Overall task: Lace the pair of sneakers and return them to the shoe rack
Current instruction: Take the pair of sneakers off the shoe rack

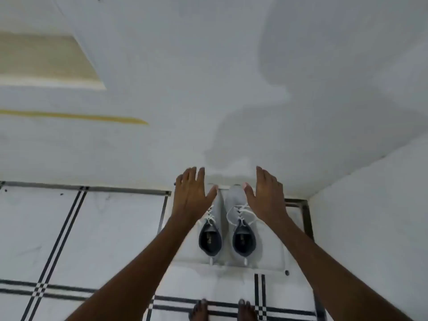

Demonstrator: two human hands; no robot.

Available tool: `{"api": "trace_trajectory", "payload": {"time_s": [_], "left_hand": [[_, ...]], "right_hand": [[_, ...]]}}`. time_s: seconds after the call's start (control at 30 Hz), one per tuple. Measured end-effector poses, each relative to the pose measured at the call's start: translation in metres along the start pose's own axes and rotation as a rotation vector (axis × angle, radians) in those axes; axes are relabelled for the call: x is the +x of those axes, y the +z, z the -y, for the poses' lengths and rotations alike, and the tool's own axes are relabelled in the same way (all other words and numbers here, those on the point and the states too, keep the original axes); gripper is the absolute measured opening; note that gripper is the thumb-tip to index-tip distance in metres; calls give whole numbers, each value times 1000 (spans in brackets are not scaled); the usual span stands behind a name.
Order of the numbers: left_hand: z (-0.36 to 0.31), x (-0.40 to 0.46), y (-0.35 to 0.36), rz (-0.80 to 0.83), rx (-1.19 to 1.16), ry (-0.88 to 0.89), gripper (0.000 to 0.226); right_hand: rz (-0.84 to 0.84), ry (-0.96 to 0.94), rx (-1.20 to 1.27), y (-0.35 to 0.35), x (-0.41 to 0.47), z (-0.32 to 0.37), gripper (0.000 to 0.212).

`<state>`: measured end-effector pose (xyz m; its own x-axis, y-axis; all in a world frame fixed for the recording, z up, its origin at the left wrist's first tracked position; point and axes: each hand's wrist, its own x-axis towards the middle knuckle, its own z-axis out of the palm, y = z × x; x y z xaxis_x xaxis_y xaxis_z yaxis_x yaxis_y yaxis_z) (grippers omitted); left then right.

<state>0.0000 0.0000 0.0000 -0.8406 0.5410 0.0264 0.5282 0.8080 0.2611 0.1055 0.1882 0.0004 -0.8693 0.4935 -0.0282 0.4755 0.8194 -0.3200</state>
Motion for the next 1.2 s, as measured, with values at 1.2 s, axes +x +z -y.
{"api": "trace_trajectory", "payload": {"time_s": [1.2], "left_hand": [[29, -196, 104, 181, -421, -459, 46]], "right_hand": [[345, 610, 420, 127, -174, -61, 26]]}}
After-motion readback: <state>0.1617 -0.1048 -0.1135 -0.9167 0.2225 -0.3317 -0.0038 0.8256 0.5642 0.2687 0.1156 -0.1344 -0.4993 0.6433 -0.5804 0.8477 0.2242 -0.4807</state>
